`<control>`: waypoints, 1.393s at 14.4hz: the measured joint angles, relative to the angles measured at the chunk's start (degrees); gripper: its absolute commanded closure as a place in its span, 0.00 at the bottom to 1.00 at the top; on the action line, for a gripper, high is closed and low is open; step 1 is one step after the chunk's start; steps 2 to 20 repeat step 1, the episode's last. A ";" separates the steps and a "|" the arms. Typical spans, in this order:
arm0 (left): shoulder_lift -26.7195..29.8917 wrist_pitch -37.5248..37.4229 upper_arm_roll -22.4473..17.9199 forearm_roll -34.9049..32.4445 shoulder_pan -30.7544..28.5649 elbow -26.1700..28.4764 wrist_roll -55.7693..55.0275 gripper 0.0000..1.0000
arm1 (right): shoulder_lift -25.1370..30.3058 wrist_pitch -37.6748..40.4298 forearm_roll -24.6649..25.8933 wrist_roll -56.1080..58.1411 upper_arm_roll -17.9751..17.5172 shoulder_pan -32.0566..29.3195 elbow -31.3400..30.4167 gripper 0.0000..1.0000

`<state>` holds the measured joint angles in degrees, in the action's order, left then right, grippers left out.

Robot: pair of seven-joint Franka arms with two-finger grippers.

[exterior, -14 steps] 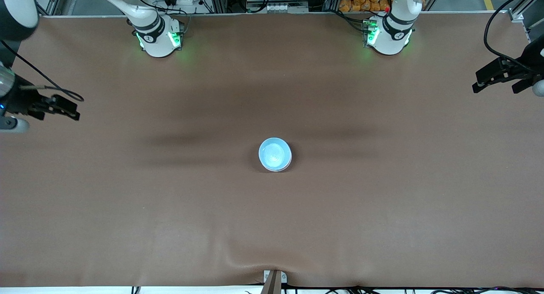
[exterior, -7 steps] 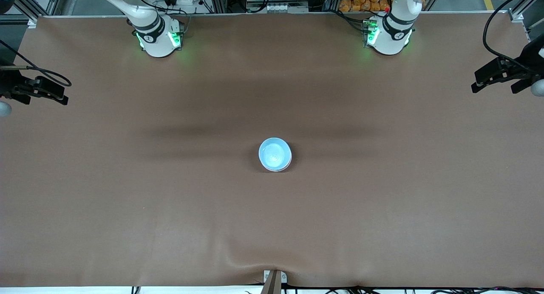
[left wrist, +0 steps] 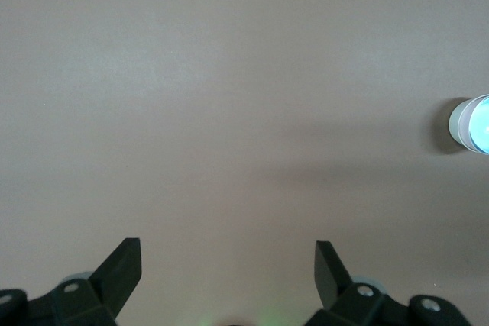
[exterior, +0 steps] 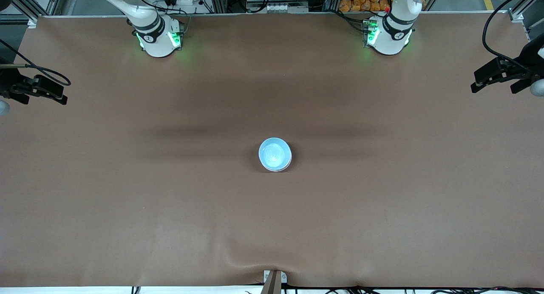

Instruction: Stack pink and blue bowls on white bowl

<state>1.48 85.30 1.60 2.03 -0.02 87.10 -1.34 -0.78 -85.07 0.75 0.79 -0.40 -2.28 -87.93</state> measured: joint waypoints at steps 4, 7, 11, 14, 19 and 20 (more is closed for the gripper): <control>0.00 0.00 0.00 0.00 0.00 0.00 0.00 0.00 | 0.00 0.31 0.00 0.00 0.05 0.00 0.00 0.00; 0.00 0.00 0.00 0.00 0.00 0.00 0.00 0.00 | 0.00 0.31 0.00 0.00 0.05 0.00 0.00 0.00; 0.00 0.00 0.00 0.00 0.00 0.00 0.00 0.00 | 0.00 0.31 0.00 0.00 0.05 0.00 0.00 0.00; 0.00 0.00 0.00 0.00 0.00 0.00 0.00 0.00 | 0.00 0.31 0.00 0.00 0.05 0.00 0.00 0.00; 0.00 0.00 0.00 0.00 0.00 0.00 0.00 0.00 | 0.00 0.31 0.00 0.00 0.05 0.00 0.00 0.00; 0.00 0.00 0.00 0.00 0.00 0.00 0.00 0.00 | 0.00 0.31 0.00 0.00 0.05 0.00 0.00 0.00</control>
